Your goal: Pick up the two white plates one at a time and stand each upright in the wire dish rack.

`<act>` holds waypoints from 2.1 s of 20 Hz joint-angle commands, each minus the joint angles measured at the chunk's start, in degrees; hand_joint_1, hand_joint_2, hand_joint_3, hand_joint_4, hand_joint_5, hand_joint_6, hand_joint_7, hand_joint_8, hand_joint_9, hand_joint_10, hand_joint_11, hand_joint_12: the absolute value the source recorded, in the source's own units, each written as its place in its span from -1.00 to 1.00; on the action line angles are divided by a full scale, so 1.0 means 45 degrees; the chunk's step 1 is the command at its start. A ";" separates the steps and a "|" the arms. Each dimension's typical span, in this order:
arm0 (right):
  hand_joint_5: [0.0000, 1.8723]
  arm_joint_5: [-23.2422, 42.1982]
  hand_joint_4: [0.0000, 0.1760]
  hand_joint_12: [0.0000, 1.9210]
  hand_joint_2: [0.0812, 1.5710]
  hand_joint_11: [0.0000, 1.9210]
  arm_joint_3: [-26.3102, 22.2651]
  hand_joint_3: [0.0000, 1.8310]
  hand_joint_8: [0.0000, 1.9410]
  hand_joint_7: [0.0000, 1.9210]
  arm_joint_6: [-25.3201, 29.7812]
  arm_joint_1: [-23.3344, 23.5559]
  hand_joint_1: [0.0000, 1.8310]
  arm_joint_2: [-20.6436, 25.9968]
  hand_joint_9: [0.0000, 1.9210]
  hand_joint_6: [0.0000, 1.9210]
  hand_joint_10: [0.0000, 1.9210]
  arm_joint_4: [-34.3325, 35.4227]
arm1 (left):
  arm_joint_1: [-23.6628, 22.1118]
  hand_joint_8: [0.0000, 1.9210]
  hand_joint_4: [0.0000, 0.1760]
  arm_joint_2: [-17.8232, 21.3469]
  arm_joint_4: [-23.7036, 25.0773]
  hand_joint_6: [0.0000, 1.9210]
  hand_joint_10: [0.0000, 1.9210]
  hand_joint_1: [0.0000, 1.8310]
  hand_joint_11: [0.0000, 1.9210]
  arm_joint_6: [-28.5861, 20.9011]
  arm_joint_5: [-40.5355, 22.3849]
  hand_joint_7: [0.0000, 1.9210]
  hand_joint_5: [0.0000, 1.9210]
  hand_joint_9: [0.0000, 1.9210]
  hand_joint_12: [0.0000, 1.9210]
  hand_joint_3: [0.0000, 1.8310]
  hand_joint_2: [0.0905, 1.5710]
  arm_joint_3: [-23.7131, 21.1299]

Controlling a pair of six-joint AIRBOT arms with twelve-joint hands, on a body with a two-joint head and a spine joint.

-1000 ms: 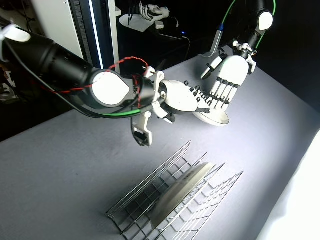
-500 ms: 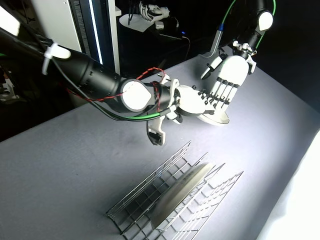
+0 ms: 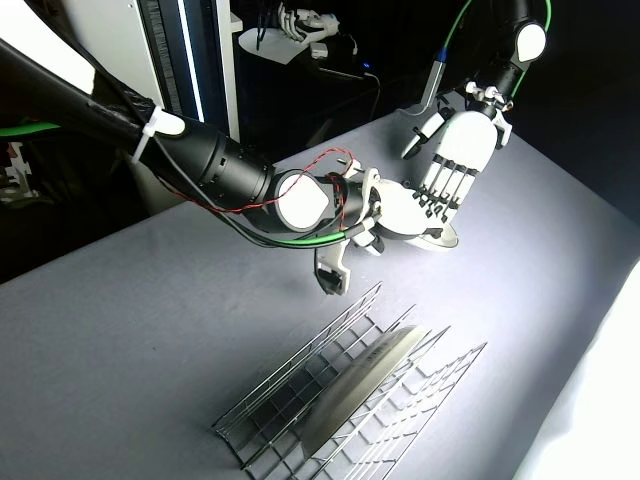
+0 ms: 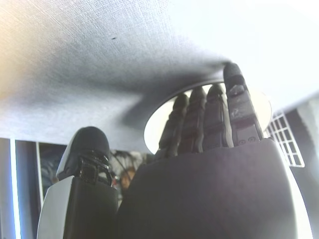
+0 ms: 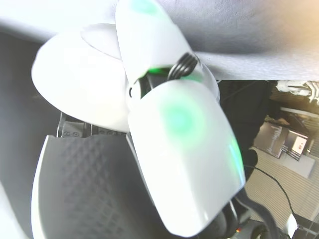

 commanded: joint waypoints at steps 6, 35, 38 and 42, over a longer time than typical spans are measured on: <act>-0.63 0.0541 -1.00 0.20 0.45 -0.91 -0.0014 -1.00 -0.98 -0.60 -0.0038 -0.0018 0.69 -0.0049 -0.55 -0.97 -0.95 0.0427 | 0.0114 -0.98 -1.00 -0.0133 0.0216 -0.98 -0.99 -1.00 -0.98 0.0033 -0.0365 -0.94 -0.90 -0.98 -0.99 -1.00 0.65 -0.0064; 0.08 0.1556 -1.00 0.12 0.31 -0.09 -0.3812 -1.00 -0.33 0.19 -0.0063 0.1625 0.52 0.3484 0.09 -0.08 0.02 0.4536 | -0.3018 -1.00 -1.00 0.0800 -0.0178 -1.00 -1.00 -1.00 -1.00 -0.0706 -0.1061 -0.98 -0.95 -1.00 -1.00 -1.00 0.66 0.0997; 0.05 0.1293 -1.00 0.12 0.31 -0.07 -0.4497 -1.00 -0.30 0.19 -0.0022 0.2128 0.52 0.4139 0.09 -0.04 0.00 0.5976 | -0.2936 -1.00 -1.00 0.0819 -0.0174 -1.00 -1.00 -1.00 -1.00 -0.0748 -0.1060 -1.00 -0.96 -1.00 -1.00 -1.00 0.65 0.0933; 0.03 0.1135 -1.00 0.11 0.32 -0.09 -0.5340 -1.00 -0.30 0.19 0.0032 0.2665 0.52 0.5014 0.08 -0.01 0.03 0.7676 | -0.2913 -0.99 -1.00 0.0822 -0.0176 -0.99 -1.00 -1.00 -1.00 -0.0749 -0.1058 -0.98 -0.95 -1.00 -1.00 -1.00 0.66 0.1210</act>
